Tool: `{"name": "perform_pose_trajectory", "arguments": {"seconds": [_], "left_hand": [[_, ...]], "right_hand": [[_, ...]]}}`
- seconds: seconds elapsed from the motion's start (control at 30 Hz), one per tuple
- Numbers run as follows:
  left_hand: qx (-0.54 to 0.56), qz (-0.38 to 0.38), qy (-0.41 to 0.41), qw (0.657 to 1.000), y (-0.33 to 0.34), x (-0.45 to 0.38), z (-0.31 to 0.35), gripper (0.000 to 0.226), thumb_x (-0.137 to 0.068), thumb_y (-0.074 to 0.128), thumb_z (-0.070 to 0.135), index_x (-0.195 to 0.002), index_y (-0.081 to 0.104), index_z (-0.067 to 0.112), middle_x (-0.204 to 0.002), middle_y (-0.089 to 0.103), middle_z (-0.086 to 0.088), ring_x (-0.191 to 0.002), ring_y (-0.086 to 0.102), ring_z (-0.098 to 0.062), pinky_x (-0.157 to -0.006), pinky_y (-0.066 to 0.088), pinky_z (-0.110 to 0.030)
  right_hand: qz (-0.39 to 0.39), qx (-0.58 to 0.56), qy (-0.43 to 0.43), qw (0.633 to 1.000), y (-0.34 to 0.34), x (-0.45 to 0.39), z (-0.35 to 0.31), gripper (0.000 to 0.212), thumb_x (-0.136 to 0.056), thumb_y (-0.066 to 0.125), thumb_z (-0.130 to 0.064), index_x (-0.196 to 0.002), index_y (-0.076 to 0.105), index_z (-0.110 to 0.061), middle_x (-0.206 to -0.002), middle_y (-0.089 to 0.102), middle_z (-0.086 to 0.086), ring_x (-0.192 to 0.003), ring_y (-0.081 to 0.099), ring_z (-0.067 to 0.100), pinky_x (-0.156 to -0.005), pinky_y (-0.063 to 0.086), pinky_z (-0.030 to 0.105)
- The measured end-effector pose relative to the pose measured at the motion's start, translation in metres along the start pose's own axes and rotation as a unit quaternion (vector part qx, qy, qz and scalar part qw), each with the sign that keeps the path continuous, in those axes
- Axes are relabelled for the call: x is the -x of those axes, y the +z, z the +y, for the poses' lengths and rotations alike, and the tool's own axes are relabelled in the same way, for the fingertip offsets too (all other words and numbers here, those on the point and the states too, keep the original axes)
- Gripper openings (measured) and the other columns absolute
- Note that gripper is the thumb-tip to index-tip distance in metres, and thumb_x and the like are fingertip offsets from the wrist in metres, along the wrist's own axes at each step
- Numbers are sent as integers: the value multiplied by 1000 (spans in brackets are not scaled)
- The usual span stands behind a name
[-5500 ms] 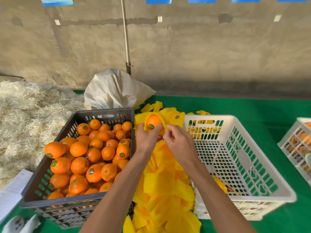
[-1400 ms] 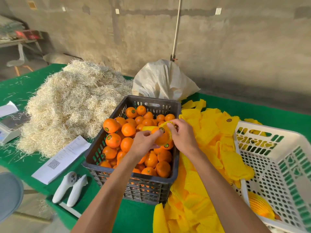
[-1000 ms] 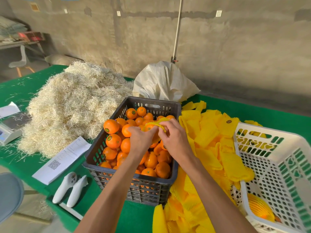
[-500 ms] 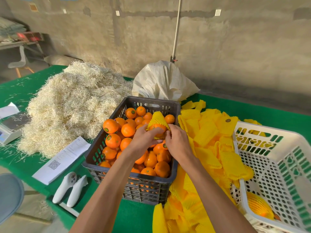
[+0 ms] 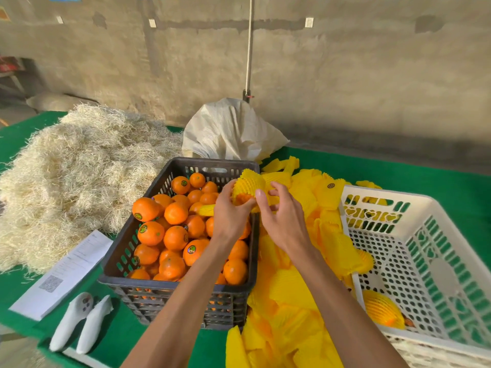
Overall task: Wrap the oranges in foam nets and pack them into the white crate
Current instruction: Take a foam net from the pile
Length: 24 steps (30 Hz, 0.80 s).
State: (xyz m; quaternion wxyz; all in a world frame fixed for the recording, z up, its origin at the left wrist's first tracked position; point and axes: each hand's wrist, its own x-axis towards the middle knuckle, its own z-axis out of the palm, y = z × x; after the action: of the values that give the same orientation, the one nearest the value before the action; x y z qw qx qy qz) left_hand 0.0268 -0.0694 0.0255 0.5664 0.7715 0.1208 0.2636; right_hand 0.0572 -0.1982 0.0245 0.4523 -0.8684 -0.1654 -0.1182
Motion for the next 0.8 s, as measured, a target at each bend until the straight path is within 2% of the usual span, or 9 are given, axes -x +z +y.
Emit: {"name": "perform_pose_trajectory", "arguments": {"seconds": [0.1,0.17,0.2,0.27,0.43,0.57,0.63,0.7,0.8], "left_hand": [[13,-79,56,995,31,8,15,57,-91,76,13,-143,56,25,-130,64,27,-120,54,15,-96,46,-8],[9,-110,39,993,55,14,24,66,-92,76,12,-153,49,18,-148,57,6,-128,53,0,-99,49,-15],[6,-116,30,993,67,17,28,68,-92,77,13,-154,47,14,-150,55,0,-126,53,-4,-94,51,-13],[0,-126,31,992,94,24,33,68,-91,79,15,-152,50,13,-146,58,-1,-121,54,-5,-84,50,-5],[-15,-202,47,978,162,51,47,63,-89,80,15,-147,55,11,-139,64,-1,-116,59,-9,-95,54,-26],[-42,-273,77,958,204,77,47,46,-92,77,15,-136,66,14,-124,72,0,-105,64,-12,-94,56,-34],[-56,-302,97,947,218,89,45,29,-91,77,17,-119,74,14,-111,75,2,-100,66,-15,-89,56,-39],[-65,-320,110,939,227,99,41,15,-89,78,16,-104,76,14,-100,76,1,-94,66,-16,-83,54,-36],[-98,-339,111,929,237,107,36,12,-85,81,14,-97,77,12,-93,76,-1,-85,66,-15,-75,52,-31]], "right_hand": [[27,-9,58,998,-24,-7,13,88,-81,42,-88,-148,38,-30,-148,52,-1,-130,54,22,-102,51,44],[41,-21,96,994,-43,-9,29,95,-76,48,-89,-149,38,-30,-149,51,1,-134,49,23,-101,46,34],[48,-23,116,992,-54,-8,38,96,-75,51,-89,-149,37,-30,-148,51,2,-134,49,23,-96,42,29],[67,-30,144,987,-77,-4,56,93,-74,54,-86,-148,39,-31,-145,54,1,-131,51,22,-93,42,28],[112,6,200,973,-135,21,97,88,-73,57,-82,-142,41,-31,-127,64,-2,-112,63,19,-94,55,43],[119,25,241,963,-171,45,126,75,-81,65,-68,-141,43,-27,-108,68,-6,-93,66,15,-83,57,38],[118,42,260,958,-182,56,138,65,-83,68,-61,-134,49,-25,-99,69,-7,-87,67,16,-79,58,40],[118,52,275,953,-187,64,146,56,-82,70,-56,-124,55,-23,-92,68,-5,-80,67,15,-73,59,39],[109,68,299,946,-188,76,157,48,-83,71,-54,-117,57,-23,-88,66,-6,-76,65,13,-69,57,35]]}}
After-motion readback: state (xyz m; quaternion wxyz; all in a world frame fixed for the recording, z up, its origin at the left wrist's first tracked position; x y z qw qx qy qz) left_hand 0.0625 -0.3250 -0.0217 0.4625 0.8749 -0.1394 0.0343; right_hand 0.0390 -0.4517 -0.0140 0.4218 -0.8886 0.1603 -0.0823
